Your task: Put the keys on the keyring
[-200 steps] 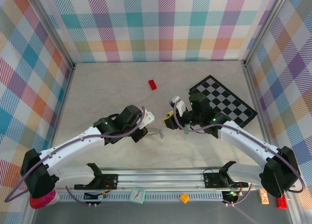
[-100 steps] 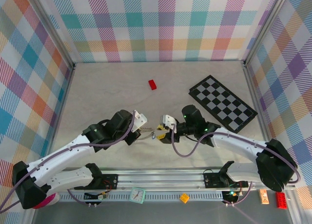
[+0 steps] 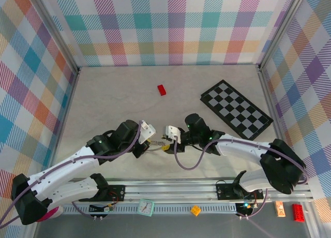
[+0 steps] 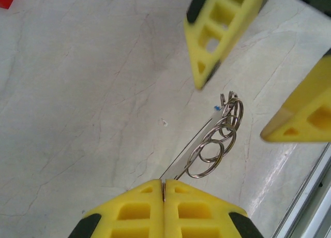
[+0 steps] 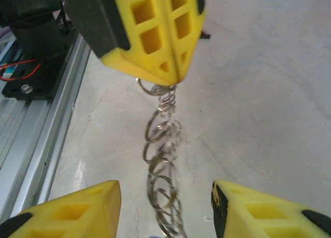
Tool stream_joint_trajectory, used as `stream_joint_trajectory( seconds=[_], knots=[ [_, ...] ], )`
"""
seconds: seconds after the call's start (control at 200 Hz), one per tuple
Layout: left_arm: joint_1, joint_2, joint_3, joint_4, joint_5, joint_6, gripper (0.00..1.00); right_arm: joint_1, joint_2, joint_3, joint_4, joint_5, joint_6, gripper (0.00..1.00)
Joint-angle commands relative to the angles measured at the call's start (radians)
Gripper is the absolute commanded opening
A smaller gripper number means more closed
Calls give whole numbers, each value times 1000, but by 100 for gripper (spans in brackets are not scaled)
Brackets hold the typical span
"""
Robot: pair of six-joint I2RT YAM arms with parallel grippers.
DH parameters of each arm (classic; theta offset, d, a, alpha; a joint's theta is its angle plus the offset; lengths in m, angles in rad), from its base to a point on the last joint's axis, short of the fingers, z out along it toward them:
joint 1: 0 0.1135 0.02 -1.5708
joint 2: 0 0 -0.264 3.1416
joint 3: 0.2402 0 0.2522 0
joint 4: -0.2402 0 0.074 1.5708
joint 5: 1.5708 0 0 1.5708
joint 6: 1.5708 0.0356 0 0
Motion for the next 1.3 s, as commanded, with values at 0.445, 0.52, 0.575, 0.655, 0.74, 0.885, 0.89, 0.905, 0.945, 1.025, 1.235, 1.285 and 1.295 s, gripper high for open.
stream_joint_trajectory(
  seconds=[0.445, 0.52, 0.575, 0.655, 0.74, 0.885, 0.89, 0.905, 0.945, 1.025, 1.235, 1.285, 1.295],
  knots=[
    [-10, -72, -76, 108, -76, -119, 0, 160, 20, 37, -33, -47, 3, 42],
    [-11, -77, -86, 130, -60, -126, 0, 179, 27, 38, -16, -14, 11, 43],
    [-10, -83, -101, 155, -39, -129, 0, 184, 35, 36, 5, 15, 25, 44],
    [-9, -107, -135, 218, 9, -126, 0, 184, 40, 27, 35, 67, 44, 45],
    [-10, -142, -178, 280, 52, -114, 0, 184, 38, 16, 53, 116, 43, 46],
    [-10, -184, -212, 313, 62, -78, 0, 185, 23, 20, 30, 209, 55, 47],
    [-10, -185, -213, 314, 63, -77, 0, 185, 23, 20, 29, 212, 55, 47],
    [-10, -190, -217, 316, 66, -75, 0, 185, 21, 21, 26, 218, 53, 47],
    [-11, -202, -228, 328, 74, -74, 0, 185, 20, 23, 18, 222, 50, 48],
    [-9, -221, -249, 356, 93, -73, 0, 184, 22, 31, 7, 182, 52, 49],
    [-10, -234, -288, 421, 101, -101, 0, 190, 52, 31, 72, 92, 117, 49],
    [-10, -238, -302, 452, 108, -109, 0, 193, 58, 31, 85, 74, 124, 49],
    [-10, -239, -305, 460, 109, -111, 0, 192, 59, 31, 86, 72, 124, 49]
  ],
)
